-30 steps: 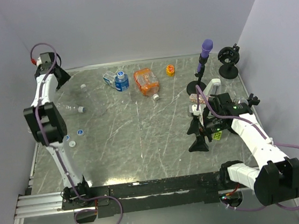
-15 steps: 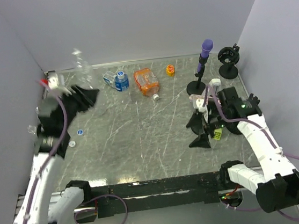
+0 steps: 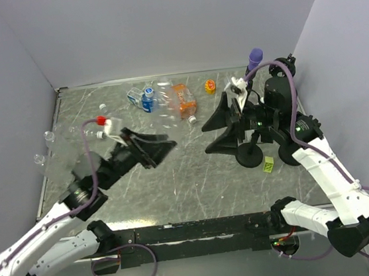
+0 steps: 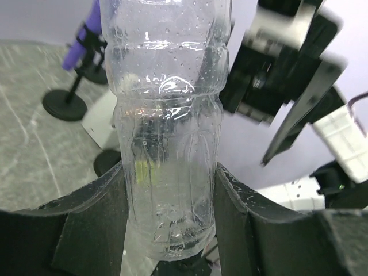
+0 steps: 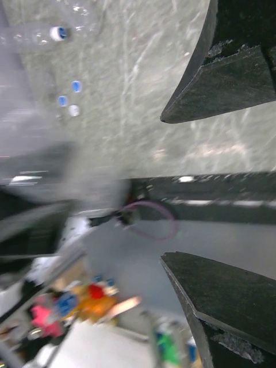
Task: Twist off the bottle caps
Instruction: Place the plastic bottle at the center of the board.
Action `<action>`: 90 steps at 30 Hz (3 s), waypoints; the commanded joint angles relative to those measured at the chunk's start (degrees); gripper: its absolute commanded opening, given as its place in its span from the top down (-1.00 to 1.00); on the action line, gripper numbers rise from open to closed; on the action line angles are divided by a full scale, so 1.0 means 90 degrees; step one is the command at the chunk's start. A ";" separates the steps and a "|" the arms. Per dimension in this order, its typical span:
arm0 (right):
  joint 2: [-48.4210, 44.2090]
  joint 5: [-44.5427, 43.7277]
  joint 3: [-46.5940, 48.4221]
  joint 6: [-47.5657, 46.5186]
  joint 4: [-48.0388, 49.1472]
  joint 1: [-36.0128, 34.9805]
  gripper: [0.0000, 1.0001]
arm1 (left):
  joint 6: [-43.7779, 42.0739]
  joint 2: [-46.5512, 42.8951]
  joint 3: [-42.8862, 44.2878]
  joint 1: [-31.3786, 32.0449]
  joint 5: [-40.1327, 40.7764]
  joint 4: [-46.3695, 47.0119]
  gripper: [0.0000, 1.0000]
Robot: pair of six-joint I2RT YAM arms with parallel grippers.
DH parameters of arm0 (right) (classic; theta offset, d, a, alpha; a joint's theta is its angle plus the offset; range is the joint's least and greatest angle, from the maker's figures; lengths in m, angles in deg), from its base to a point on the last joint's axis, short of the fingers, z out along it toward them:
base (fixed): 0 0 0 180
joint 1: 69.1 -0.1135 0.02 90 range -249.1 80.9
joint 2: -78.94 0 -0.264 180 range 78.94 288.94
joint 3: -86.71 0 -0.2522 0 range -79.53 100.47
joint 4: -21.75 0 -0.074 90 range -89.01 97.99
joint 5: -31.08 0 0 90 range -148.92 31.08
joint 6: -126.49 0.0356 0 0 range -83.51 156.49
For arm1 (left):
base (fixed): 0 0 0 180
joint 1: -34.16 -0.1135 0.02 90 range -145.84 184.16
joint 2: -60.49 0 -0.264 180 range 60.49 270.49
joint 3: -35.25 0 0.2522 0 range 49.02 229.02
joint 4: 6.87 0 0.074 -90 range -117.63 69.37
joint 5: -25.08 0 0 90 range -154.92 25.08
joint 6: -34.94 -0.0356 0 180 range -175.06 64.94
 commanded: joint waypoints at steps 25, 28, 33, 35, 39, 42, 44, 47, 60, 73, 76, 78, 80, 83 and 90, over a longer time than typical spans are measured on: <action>0.0514 -0.2186 -0.0609 0.3995 0.2368 -0.0241 -0.99 | -0.0434 0.1992 0.0527 0.1763 0.1608 0.1708 0.69; 0.0553 -0.1961 -0.0698 0.4190 0.2632 -0.0241 -0.99 | -0.0395 0.2139 0.0586 0.1803 0.1540 0.1737 0.65; 0.0554 -0.1726 -0.0893 0.4338 0.2994 -0.0290 -0.71 | -0.0385 0.2315 0.0684 0.1803 0.1520 0.1727 0.56; 0.0505 -0.1726 -0.0990 0.4289 0.3033 -0.0280 -0.29 | -0.0366 0.2334 0.0713 0.1803 0.1520 0.1717 0.51; 0.0329 -0.1677 -0.1147 0.4163 0.3189 -0.0251 0.26 | -0.0327 0.2257 0.0762 0.1803 0.1656 0.1445 -0.11; 0.0232 -0.1648 -0.1147 0.3938 0.3102 -0.0095 0.39 | -0.0686 0.1984 0.0811 0.1793 0.1511 0.1113 -0.80; 0.0173 -0.1560 -0.1186 0.3840 0.3092 0.0080 0.42 | -0.0979 0.1750 0.1005 0.1744 0.1219 0.0529 -0.93; 0.0173 -0.1511 -0.1128 0.3014 0.2636 0.0208 0.46 | -0.1361 0.1495 0.1580 0.1287 0.0303 -0.0837 -0.93; 0.0250 0.0256 -0.0894 -0.0896 0.0720 0.0072 0.46 | -0.0708 0.2744 0.3673 -0.1254 -0.3557 -0.1615 -0.98; 0.0671 0.0452 -0.0698 -0.0955 0.0563 -0.0124 0.44 | -0.1254 0.3525 0.4160 -0.0463 -0.3148 -0.1886 -0.58; 0.0681 0.0462 -0.0717 -0.0955 0.0563 -0.0134 0.44 | -0.1313 0.3711 0.4277 -0.0366 -0.3158 -0.2013 -0.42; 0.0690 0.0471 -0.0717 -0.0965 0.0553 -0.0153 0.44 | -0.1284 0.3760 0.4268 -0.0356 -0.3187 -0.1984 -0.23; 0.0700 0.0481 -0.0727 -0.0984 0.0553 -0.0163 0.44 | -0.1225 0.3779 0.4220 -0.0346 -0.3177 -0.1887 -0.16; 0.0720 0.0471 -0.0717 -0.0975 0.0563 -0.0182 0.44 | -0.1215 0.3838 0.4239 -0.0346 -0.3216 -0.1925 0.11; 0.0739 0.0481 -0.0737 -0.0936 0.0592 -0.0192 0.35 | -0.1205 0.3877 0.4258 -0.0336 -0.3499 -0.1954 0.98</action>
